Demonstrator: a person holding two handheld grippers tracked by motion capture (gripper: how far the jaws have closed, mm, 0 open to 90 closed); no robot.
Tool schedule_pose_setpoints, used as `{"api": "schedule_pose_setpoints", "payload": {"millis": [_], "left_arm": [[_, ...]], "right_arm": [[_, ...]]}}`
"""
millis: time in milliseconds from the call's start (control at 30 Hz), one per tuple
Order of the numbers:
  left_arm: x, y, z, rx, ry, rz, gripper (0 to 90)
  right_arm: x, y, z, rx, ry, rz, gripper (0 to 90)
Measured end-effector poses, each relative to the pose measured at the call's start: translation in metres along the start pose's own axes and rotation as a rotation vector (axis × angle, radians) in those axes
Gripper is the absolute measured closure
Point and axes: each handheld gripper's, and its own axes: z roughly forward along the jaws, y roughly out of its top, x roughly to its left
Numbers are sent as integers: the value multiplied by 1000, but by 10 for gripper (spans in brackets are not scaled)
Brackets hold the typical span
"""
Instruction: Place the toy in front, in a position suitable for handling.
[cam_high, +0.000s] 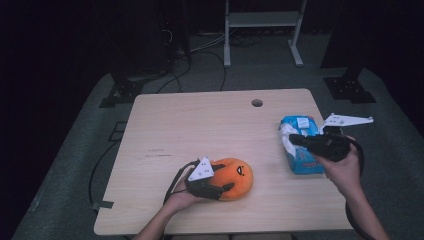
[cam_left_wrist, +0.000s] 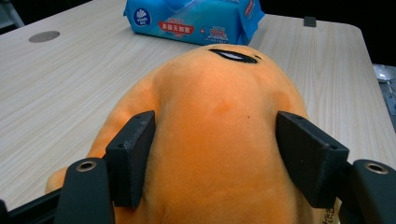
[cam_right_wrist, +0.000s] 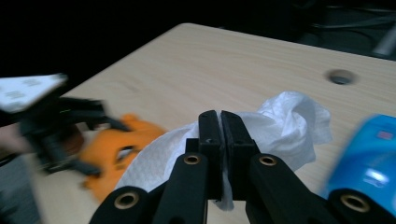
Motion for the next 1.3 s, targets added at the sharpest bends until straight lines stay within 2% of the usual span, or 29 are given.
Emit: {"api": "schedule_pose_setpoints", "payload": {"millis": [33, 167, 233, 267, 367, 433, 500, 533, 567, 633, 700, 733, 833, 933, 967, 1100, 1133, 1200, 1300], "left_arm": [[0, 0, 0, 0, 0, 2, 304], [0, 0, 0, 0, 1, 5, 303], [0, 0, 0, 1, 2, 7, 303], [0, 0, 0, 1, 2, 7, 302], [0, 1, 0, 3, 3, 10, 302], [0, 1, 1, 0, 3, 11, 301], [0, 1, 1, 1, 5, 12, 301], [-1, 1, 1, 2, 7, 16, 300], [-1, 1, 1, 2, 7, 14, 300], [-2, 1, 1, 6, 9, 19, 298], [-2, 2, 1, 8, 11, 23, 297], [-2, 2, 1, 7, 12, 22, 296], [-4, 2, 2, 13, 18, 30, 290], [-5, 3, 3, 19, 24, 37, 287], [-5, 3, 3, 19, 26, 38, 286], [-6, 4, 4, 28, 32, 50, 284], [-7, 4, 5, 28, 33, 50, 283], [-7, 6, 5, 37, 38, 77, 277], [-6, 13, 2, 53, 40, 111, 228]], "right_arm": [[21, -1, 1, 1, 82, -28, 873], [53, -4, 7, 24, 214, -63, 873], [65, -8, 11, 41, 278, -67, 873], [70, -9, 14, 56, 320, -52, 873], [77, -16, 27, 104, 377, -50, 872], [76, -20, 38, 142, 359, -53, 872], [69, -24, 52, 159, 349, -35, 870], [67, -25, 59, 167, 324, -35, 870], [65, -27, 66, 179, 286, -55, 870], [64, -31, 80, 192, 247, -72, 868], [69, -35, 93, 213, 145, -161, 861], [71, -38, 98, 213, 112, -186, 857], [71, -45, 108, 209, 93, -213, 810], [71, -50, 110, 161, 84, -219, 662], [72, -52, 111, 147, 76, -238, 640], [68, -58, 116, 139, 73, -242, 616], [66, -58, 117, 140, 74, -226, 610], [60, -62, 118, 142, 92, -183, 618], [54, -66, 117, 147, 104, -131, 706]]}}
